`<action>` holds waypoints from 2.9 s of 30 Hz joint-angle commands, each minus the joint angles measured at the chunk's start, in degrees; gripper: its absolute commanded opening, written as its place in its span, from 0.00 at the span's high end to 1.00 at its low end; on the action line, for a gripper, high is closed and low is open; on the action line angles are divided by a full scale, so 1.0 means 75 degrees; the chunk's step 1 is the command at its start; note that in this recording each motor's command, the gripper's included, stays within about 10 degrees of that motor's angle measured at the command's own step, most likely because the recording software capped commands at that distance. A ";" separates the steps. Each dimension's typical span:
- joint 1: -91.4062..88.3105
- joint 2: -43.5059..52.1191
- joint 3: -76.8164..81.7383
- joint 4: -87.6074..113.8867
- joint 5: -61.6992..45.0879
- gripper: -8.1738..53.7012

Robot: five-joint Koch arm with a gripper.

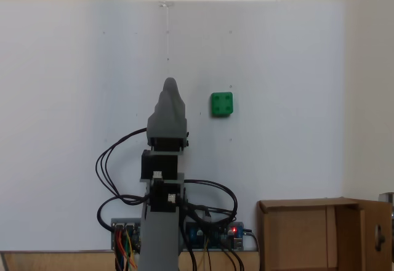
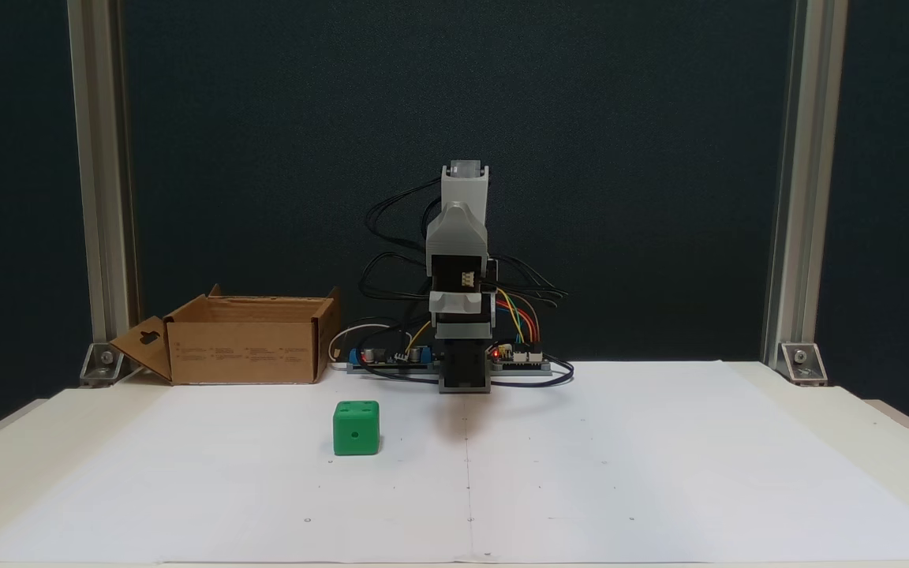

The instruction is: Grasp a green dice and put it in the bin.

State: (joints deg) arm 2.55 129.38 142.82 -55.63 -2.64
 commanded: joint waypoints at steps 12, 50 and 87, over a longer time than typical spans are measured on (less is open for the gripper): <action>0.0457 0.0691 0.1207 -0.2974 0.0270 0.14; 0.2930 -0.0012 -0.6703 1.0673 -0.0094 0.15; 0.3258 -0.4125 -1.2820 2.1340 -0.1102 0.13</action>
State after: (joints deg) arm 27.16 98.26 50.36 98.79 -6.86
